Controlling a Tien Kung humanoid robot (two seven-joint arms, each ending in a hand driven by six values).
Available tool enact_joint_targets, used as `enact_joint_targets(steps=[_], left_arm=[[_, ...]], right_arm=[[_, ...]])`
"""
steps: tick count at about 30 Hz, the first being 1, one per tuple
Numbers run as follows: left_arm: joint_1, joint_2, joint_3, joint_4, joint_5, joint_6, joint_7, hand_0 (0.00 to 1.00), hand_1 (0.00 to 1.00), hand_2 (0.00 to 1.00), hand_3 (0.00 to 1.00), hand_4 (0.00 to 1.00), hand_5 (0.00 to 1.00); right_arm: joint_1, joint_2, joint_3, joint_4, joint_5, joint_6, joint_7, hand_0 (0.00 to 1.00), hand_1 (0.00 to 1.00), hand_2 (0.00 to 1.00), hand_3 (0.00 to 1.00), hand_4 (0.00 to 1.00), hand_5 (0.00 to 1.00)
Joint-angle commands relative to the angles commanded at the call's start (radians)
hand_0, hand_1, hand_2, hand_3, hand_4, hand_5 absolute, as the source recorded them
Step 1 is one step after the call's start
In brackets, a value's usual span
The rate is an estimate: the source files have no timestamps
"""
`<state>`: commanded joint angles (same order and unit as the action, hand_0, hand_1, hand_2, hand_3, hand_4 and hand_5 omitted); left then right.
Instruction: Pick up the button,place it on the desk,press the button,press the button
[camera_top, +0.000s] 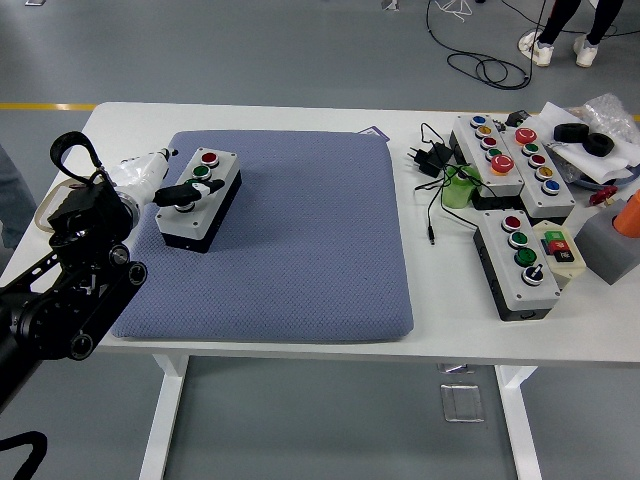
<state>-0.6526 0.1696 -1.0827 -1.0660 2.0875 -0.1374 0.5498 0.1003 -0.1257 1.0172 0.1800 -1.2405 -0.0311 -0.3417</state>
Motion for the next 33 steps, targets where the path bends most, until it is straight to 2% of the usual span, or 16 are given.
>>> enact_joint_targets(steps=[5,8,14,16,26,27,32,33], left_arm=[[-0.005,-0.023,0.004,0.026,0.025,-0.004,0.008,0.998,0.998,0.998,0.998,0.998,0.998],[-0.007,-0.044,-0.006,0.053,0.081,0.003,0.016,0.998,0.998,0.998,0.998,0.998,0.998],[-0.009,-0.069,-0.021,0.082,0.153,0.020,0.035,0.998,0.998,0.998,0.998,0.998,0.998],[-0.011,-0.075,-0.026,0.095,0.171,0.021,0.038,0.968,0.998,0.998,0.998,0.998,0.998],[-0.030,-0.113,-0.030,0.162,0.181,0.017,0.047,0.935,0.998,0.998,0.998,0.998,0.996],[-0.031,-0.115,-0.030,0.165,0.181,0.016,0.047,0.897,0.998,0.998,0.998,0.998,0.938],[-0.042,-0.124,-0.036,0.199,0.181,0.012,0.047,0.897,0.998,0.998,0.998,0.998,0.938],[-0.046,-0.128,-0.039,0.208,0.181,0.001,0.046,0.784,0.949,0.998,0.998,0.998,0.772]], right_arm=[[0.000,0.000,-0.001,0.000,0.000,0.000,0.000,0.659,0.648,0.700,0.593,0.394,0.264],[0.000,-0.001,0.000,0.000,-0.005,0.001,0.000,0.659,0.648,0.700,0.593,0.394,0.264],[-0.003,-0.002,0.001,0.000,-0.006,-0.001,0.001,0.659,0.648,0.699,0.593,0.395,0.263],[-0.002,-0.002,0.002,0.000,-0.008,-0.001,0.001,0.659,0.648,0.698,0.593,0.395,0.264],[0.005,-0.002,0.003,0.000,-0.009,-0.002,0.002,0.658,0.648,0.695,0.593,0.395,0.264],[0.005,-0.002,0.003,0.000,-0.009,-0.002,0.002,0.659,0.646,0.695,0.593,0.395,0.264],[0.006,-0.002,0.002,0.000,-0.004,-0.005,0.003,0.659,0.646,0.695,0.593,0.395,0.264],[0.005,-0.002,0.002,0.000,-0.004,-0.005,0.003,0.658,0.647,0.695,0.593,0.396,0.265]])
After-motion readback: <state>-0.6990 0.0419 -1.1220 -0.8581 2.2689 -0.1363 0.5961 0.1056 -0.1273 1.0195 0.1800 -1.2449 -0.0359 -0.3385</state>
